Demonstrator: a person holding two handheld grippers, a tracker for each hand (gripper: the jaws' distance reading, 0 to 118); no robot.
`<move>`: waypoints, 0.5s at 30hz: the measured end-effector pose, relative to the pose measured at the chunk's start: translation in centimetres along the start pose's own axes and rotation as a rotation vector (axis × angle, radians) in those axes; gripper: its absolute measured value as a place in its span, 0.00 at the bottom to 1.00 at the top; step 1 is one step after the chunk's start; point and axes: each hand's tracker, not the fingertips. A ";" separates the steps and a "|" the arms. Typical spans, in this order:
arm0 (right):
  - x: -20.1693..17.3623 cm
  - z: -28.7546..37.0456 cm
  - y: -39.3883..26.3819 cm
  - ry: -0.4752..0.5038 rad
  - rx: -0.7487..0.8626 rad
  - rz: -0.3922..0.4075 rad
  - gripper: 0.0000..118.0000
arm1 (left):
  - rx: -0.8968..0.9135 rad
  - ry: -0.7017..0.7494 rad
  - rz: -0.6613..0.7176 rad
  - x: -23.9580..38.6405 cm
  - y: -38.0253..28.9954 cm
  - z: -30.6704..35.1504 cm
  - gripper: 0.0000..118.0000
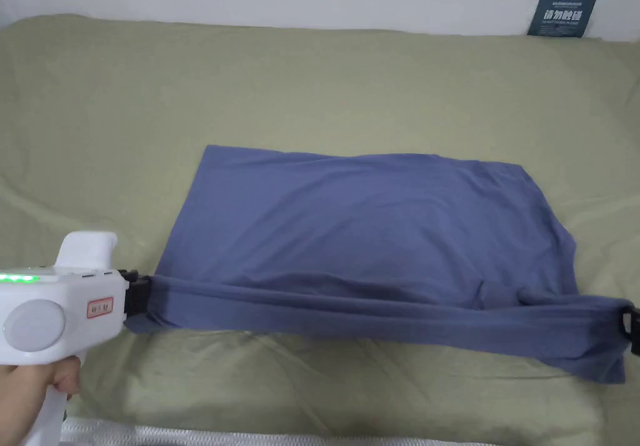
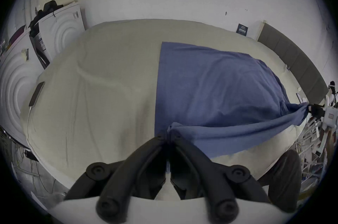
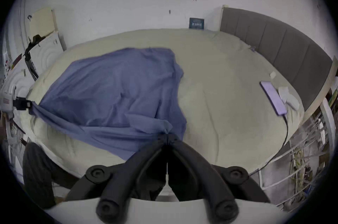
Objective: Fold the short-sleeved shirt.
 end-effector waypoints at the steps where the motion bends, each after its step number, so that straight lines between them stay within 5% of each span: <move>1: -0.1 -0.8 1.1 -0.003 0.002 0.007 0.00 | 0.009 0.004 -0.009 0.2 1.0 -0.5 0.02; 15: 0.7 -14.2 8.0 -0.076 -0.130 0.016 0.00 | -0.078 0.021 0.026 1.5 10.0 -11.6 0.02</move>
